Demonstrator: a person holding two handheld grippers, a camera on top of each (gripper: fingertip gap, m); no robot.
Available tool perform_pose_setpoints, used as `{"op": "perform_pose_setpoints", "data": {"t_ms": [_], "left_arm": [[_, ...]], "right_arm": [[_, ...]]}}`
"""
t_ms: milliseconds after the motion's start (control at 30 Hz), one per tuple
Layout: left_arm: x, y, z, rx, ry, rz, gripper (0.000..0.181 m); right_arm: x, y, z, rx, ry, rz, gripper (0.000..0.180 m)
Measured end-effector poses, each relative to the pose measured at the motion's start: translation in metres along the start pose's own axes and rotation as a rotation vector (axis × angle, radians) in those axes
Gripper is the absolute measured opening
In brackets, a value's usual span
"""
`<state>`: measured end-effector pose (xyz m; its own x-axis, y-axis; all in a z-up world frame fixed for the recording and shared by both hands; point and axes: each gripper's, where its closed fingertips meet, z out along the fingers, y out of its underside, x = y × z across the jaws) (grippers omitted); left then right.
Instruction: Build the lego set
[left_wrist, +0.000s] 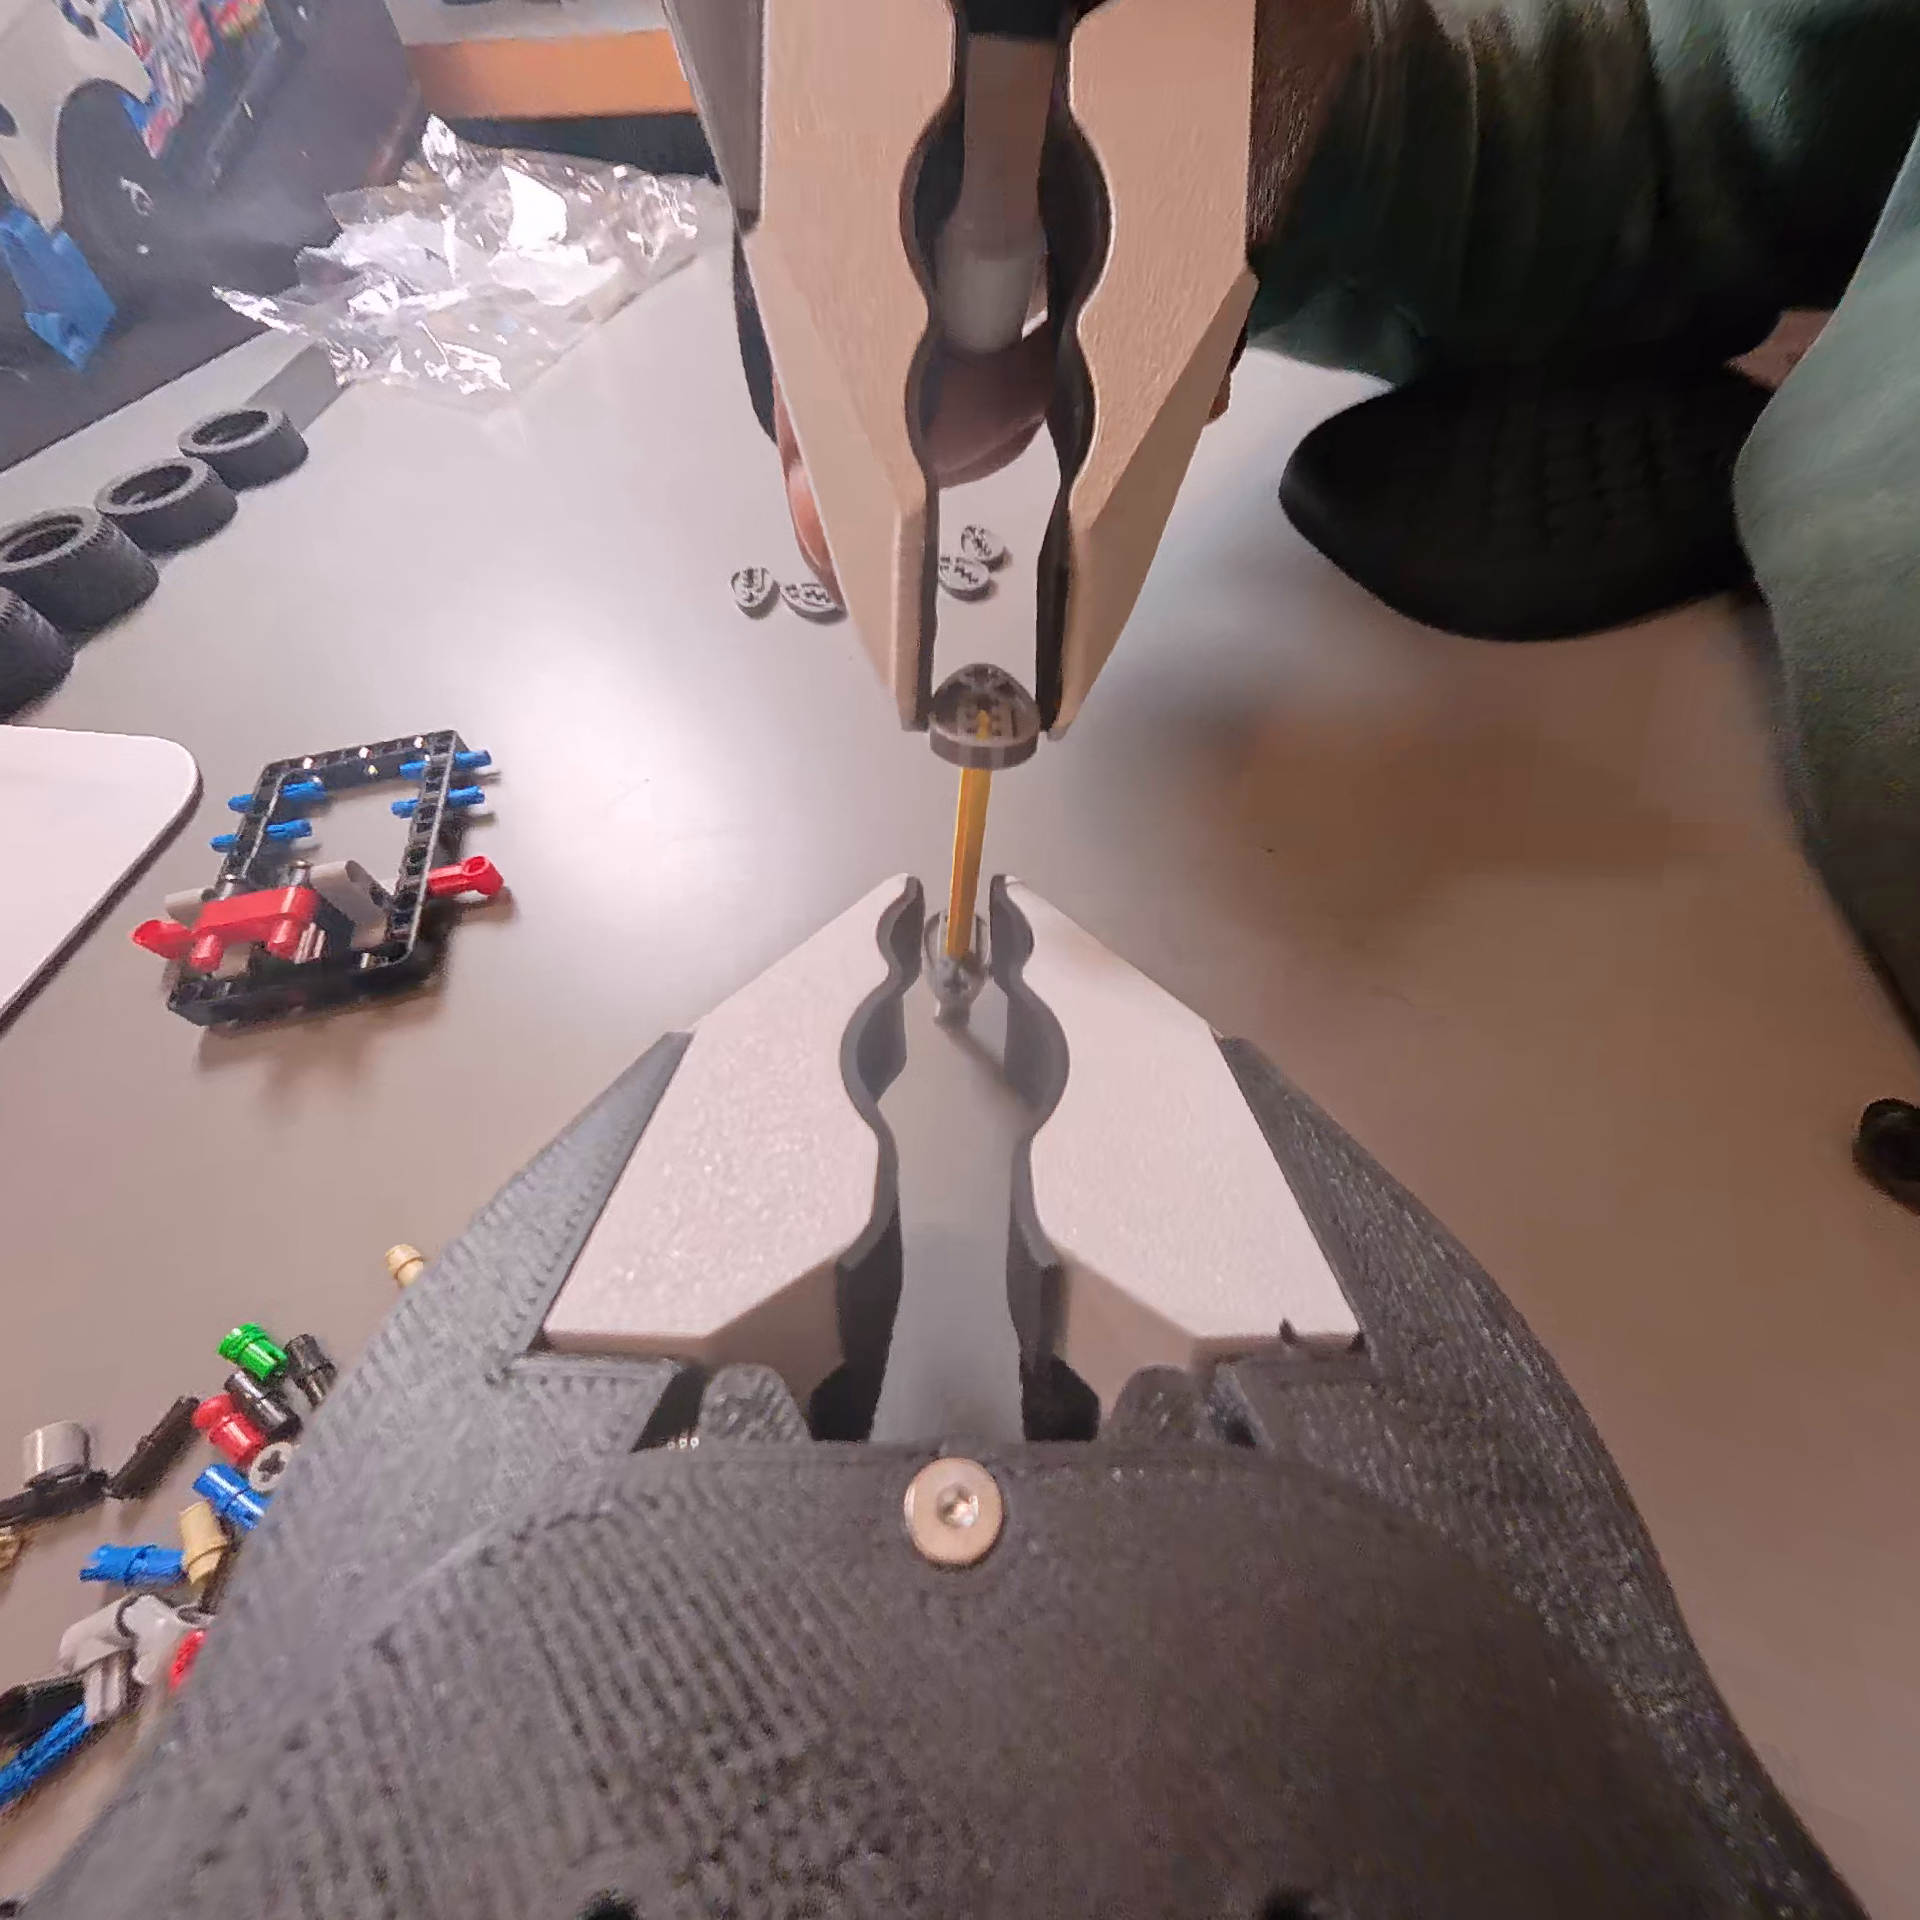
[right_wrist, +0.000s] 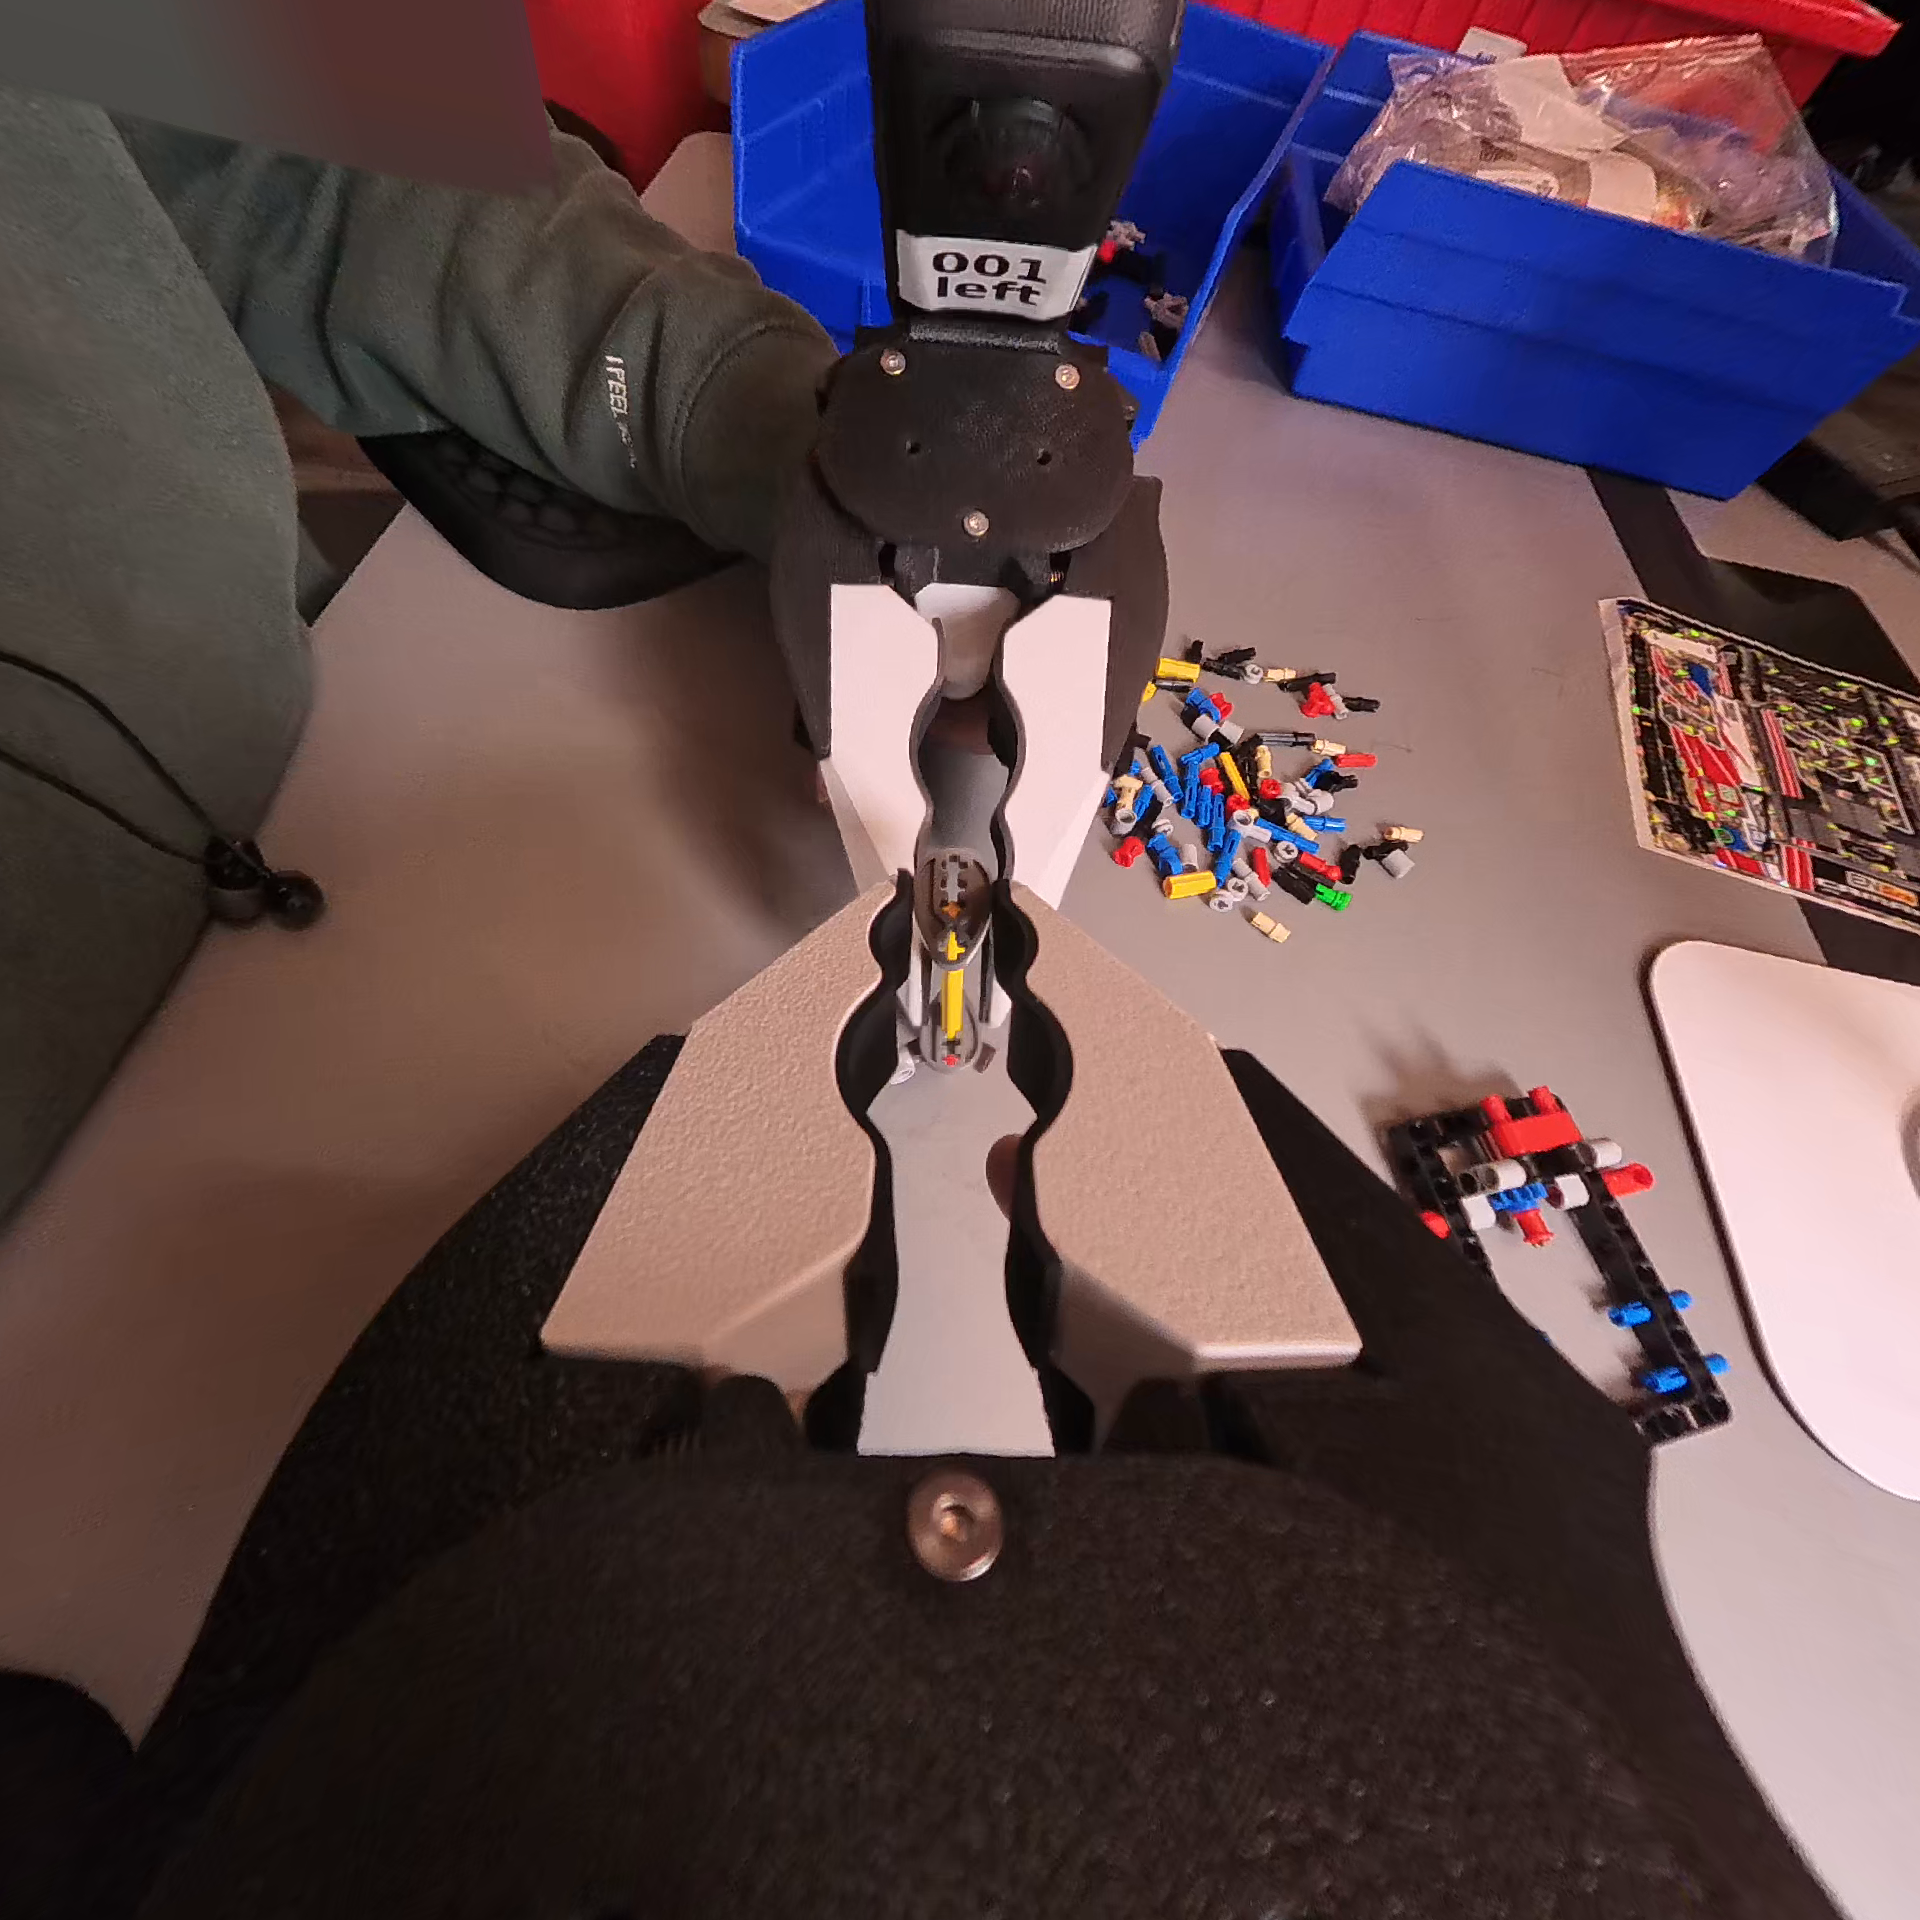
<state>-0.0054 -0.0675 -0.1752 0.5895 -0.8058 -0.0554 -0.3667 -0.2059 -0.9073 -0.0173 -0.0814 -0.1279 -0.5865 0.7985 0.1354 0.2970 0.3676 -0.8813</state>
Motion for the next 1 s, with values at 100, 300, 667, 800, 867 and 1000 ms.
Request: {"op": "perform_pose_setpoints", "data": {"t_ms": [100,300,667,800,867,1000], "left_arm": [[-0.002,-0.009,-0.004,0.066,-0.001,-0.011,0.012],[-0.001,-0.015,-0.004,0.089,0.000,0.008,0.002],[0.000,-0.016,0.002,0.023,-0.028,0.064,0.002],[0.000,-0.017,0.002,0.013,-0.016,0.073,0.002],[0.001,-0.017,0.002,0.009,-0.007,0.065,0.002],[0.000,-0.017,0.002,-0.008,-0.008,0.061,0.002]], "right_arm": [[0.002,0.000,0.001,0.000,-0.003,0.001,0.013],[0.004,0.001,0.000,-0.018,0.000,-0.008,0.013],[0.002,0.004,0.002,-0.124,-0.020,-0.035,0.014],[0.001,0.003,-0.001,-0.141,-0.012,-0.052,0.013],[0.002,0.004,-0.001,-0.140,-0.011,-0.049,0.013],[0.002,0.004,-0.001,-0.151,-0.005,-0.047,0.013]]}}
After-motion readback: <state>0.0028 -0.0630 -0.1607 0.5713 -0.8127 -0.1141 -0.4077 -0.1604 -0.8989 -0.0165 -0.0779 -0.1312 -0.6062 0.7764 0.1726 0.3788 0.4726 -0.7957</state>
